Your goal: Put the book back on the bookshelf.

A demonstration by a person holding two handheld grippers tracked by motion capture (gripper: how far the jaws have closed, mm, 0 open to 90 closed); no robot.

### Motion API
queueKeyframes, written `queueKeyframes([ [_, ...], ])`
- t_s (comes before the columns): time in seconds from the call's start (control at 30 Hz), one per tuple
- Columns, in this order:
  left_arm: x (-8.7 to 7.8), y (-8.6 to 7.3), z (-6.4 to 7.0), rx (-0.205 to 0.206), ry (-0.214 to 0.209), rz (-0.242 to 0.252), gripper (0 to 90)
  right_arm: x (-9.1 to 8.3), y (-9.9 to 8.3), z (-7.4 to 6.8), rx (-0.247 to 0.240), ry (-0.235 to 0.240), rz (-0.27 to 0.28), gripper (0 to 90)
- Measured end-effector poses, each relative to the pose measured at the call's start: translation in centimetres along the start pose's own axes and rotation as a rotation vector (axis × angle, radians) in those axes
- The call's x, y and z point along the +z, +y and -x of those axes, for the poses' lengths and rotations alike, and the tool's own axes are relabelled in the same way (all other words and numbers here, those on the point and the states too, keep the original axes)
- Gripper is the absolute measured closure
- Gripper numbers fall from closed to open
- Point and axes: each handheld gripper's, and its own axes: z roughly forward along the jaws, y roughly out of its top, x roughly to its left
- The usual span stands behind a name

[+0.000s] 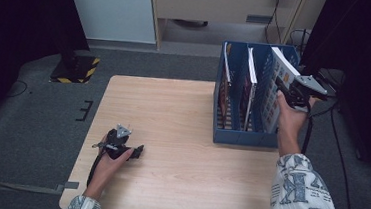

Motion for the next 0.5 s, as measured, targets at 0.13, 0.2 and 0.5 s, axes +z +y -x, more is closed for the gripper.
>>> queueKeyframes([
  [0.13,0.0,0.0,0.0,0.002,0.001,-0.001,5.6,0.0,-0.6,-0.2,-0.006,0.005,-0.008,73.9],
  [0.2,0.0,0.0,0.0,0.002,0.001,-0.001,5.6,-0.1,-0.7,-0.2,-0.006,0.012,-0.005,73.8],
  [0.5,-0.1,0.0,0.1,0.007,0.003,-0.002,5.6,-0.8,-1.2,-0.6,-0.016,0.039,-0.009,72.9],
])
